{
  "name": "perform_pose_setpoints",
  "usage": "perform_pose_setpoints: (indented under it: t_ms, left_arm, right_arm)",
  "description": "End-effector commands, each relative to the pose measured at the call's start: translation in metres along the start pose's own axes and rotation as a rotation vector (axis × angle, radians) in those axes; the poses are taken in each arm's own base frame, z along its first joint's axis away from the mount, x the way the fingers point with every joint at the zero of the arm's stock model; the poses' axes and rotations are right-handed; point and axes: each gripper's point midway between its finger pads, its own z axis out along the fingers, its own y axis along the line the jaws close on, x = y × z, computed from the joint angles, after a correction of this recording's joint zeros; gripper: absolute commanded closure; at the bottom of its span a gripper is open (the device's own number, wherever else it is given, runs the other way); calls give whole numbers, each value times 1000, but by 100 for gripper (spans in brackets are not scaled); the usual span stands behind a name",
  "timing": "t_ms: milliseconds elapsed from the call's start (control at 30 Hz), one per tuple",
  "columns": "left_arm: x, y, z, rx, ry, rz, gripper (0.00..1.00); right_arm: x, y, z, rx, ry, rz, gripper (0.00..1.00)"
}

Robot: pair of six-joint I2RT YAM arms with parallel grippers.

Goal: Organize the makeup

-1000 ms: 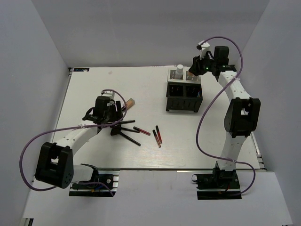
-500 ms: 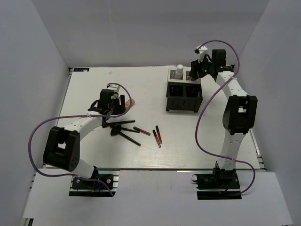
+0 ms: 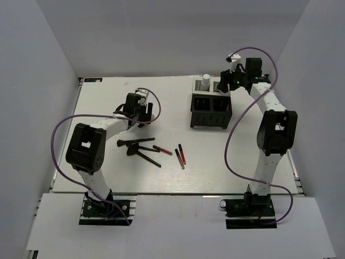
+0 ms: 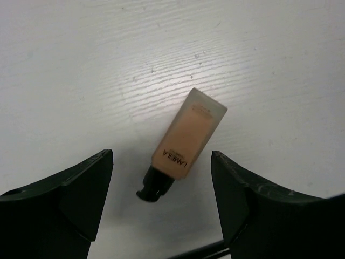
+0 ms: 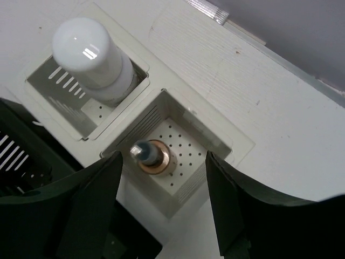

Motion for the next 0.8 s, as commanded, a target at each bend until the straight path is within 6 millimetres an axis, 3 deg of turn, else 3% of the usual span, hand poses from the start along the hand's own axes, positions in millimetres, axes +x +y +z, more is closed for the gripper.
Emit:
perform_pose_setpoints:
  t_ms: [0, 33, 167, 200, 367, 433, 600, 667, 767]
  left_arm:
    - [-14, -9, 10, 10, -17, 71, 17]
    - [-14, -10, 12, 17, -18, 71, 17]
    - [-4, -21, 22, 38, 9, 86, 18]
    - [-2, -20, 23, 30, 15, 87, 19]
    - [7, -15, 32, -16, 38, 98, 27]
    - [3, -15, 34, -24, 33, 97, 44]
    - [-7, -20, 31, -16, 15, 95, 68]
    - [-17, -24, 26, 5, -4, 84, 84]
    - [-57, -39, 5, 56, -90, 59, 96]
  right_arm:
    - [-46, 6, -43, 8, -119, -10, 31]
    - [-54, 6, -53, 14, -143, -18, 31]
    - [-52, 19, -65, -7, -153, 0, 31]
    - [-46, 8, -76, 17, -152, 21, 31]
    - [-39, 13, -87, 4, -157, 38, 31]
    - [-35, 15, -89, -1, -154, 44, 31]
    - [-27, 19, -95, -11, -155, 55, 31]
    - [-28, 23, -99, -13, -162, 49, 32]
    - [-26, 29, -106, -22, -171, 47, 33]
